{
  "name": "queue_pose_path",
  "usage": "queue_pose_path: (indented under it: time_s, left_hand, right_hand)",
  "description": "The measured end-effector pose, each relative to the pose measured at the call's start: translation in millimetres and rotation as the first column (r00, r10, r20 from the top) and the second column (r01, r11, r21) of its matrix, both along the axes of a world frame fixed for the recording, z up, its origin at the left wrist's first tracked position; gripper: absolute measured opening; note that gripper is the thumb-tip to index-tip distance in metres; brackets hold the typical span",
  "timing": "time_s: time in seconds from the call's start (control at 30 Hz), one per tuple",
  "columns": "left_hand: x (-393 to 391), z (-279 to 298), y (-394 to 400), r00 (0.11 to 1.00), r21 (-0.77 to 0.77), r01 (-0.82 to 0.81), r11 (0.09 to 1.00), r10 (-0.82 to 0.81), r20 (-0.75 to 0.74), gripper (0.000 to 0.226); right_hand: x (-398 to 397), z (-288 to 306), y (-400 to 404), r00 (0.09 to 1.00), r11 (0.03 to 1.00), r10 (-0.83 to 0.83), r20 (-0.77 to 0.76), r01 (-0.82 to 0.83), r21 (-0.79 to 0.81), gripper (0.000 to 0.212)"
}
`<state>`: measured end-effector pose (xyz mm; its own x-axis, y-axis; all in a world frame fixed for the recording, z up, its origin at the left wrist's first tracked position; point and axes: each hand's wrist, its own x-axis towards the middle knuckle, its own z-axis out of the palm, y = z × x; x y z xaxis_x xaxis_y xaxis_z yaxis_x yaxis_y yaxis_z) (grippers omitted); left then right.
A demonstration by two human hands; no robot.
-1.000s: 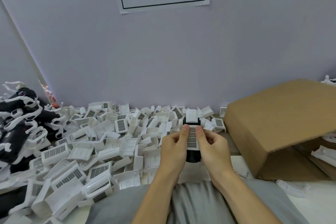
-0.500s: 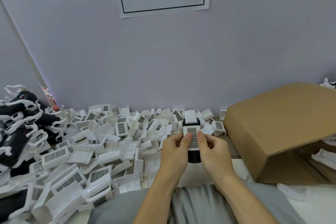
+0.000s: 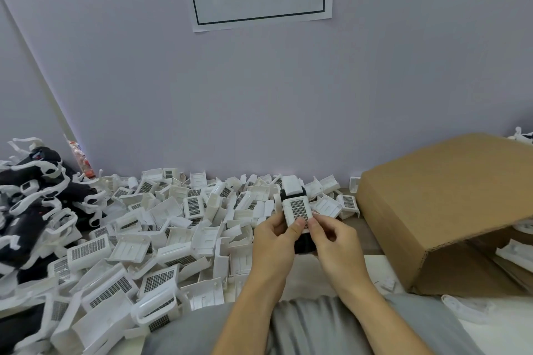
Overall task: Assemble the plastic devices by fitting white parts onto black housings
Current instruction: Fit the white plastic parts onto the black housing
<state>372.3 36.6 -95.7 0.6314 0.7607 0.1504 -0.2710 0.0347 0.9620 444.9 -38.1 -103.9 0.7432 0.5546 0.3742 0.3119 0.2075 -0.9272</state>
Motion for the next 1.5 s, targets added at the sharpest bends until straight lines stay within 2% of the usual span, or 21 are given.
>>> queue_pose_path:
  time_s: [0.1,0.2,0.3,0.37,0.4,0.5,0.6,0.7,0.8,0.87,0.93,1.0,1.03,1.1,1.17,1.27,1.3,1.4,1.5]
  left_hand:
    - [-1,2,0,1.0,0.019,-0.01,1.0,0.01,-0.024,0.022]
    - [-2,2,1,1.0,0.006,-0.006,1.0,0.007,-0.014,0.02]
    - [-4,3,2,1.0,-0.067,0.012,0.998,-0.011,0.027,0.019]
    - [-6,3,4,0.998,-0.105,-0.019,0.994,0.024,0.054,0.019]
    - [-6,3,5,0.996,-0.13,-0.047,0.99,0.056,0.064,0.02]
    - [-6,6,7,0.986,-0.232,-0.129,0.964,0.15,0.074,0.033]
    - [-6,8,7,0.987,-0.301,-0.077,0.951,0.114,0.11,0.036]
    - [-7,10,5,0.99,-0.252,-0.076,0.965,0.104,0.097,0.035]
    - [-7,11,5,0.964,-0.157,-0.257,0.954,0.265,0.031,0.041]
    - [-9,10,6,0.911,-0.051,-0.413,0.909,0.412,-0.026,0.055]
    - [-13,7,10,0.838,0.013,-0.543,0.84,0.543,-0.044,0.058]
    - [-13,7,15,0.801,-0.003,-0.599,0.801,0.599,-0.003,0.045]
    - [-13,7,16,0.813,-0.015,-0.582,0.813,0.582,0.026,0.032]
    - [-12,11,14,0.894,-0.076,-0.439,0.895,0.443,0.064,0.008]
    - [-10,13,10,0.964,-0.143,-0.238,0.961,0.251,0.083,0.022]
    - [-10,13,11,0.982,-0.207,-0.091,0.974,0.122,0.143,0.029]
    - [-10,12,13,0.983,-0.223,-0.08,0.972,0.115,0.147,0.03]
    - [-10,11,15,0.982,-0.249,-0.094,0.964,0.131,0.135,0.031]
    - [-10,11,15,0.981,-0.266,-0.102,0.958,0.142,0.132,0.03]
  right_hand:
    - [1,1,-2,0.996,0.999,-0.043,0.081,0.045,-0.016,0.04]
    - [1,2,-4,0.994,0.998,-0.053,0.096,0.055,-0.016,0.039]
    - [-1,0,-2,0.983,0.993,-0.108,0.151,0.113,-0.025,0.027]
    - [-2,-2,-1,0.96,0.981,-0.175,0.22,0.19,-0.047,0.009]
    - [-4,-2,-1,0.948,0.976,-0.18,0.264,0.206,-0.071,0.013]
    - [-10,-4,-1,0.9,0.969,-0.088,0.427,0.176,-0.172,0.047]
    - [-11,-3,-2,0.861,0.937,-0.077,0.503,0.235,-0.258,0.073]
    - [-9,-1,-5,0.88,0.948,-0.147,0.452,0.255,-0.188,0.07]
    - [-6,2,-8,0.917,0.962,-0.205,0.342,0.254,-0.104,0.058]
    - [-4,4,-7,0.956,0.975,-0.205,0.209,0.218,-0.039,0.037]
    - [-3,8,-9,0.969,0.976,-0.218,0.113,0.216,0.029,0.013]
    - [1,10,-11,0.982,0.978,-0.188,-0.004,0.188,0.092,0.018]
    - [3,10,-12,0.985,0.982,-0.154,-0.071,0.161,0.103,0.025]
    - [6,10,-13,0.978,0.99,-0.065,-0.196,0.088,0.111,0.032]
    - [7,10,-13,0.959,0.992,0.017,-0.281,0.019,0.121,0.031]
    - [10,7,-12,0.939,0.99,0.083,-0.335,-0.04,0.133,0.06]
    - [12,5,-11,0.932,0.989,0.095,-0.35,-0.05,0.137,0.06]
    - [13,2,-11,0.918,0.99,0.119,-0.377,-0.082,0.112,0.035]
    - [11,2,-10,0.92,0.991,0.134,-0.368,-0.126,0.047,0.029]
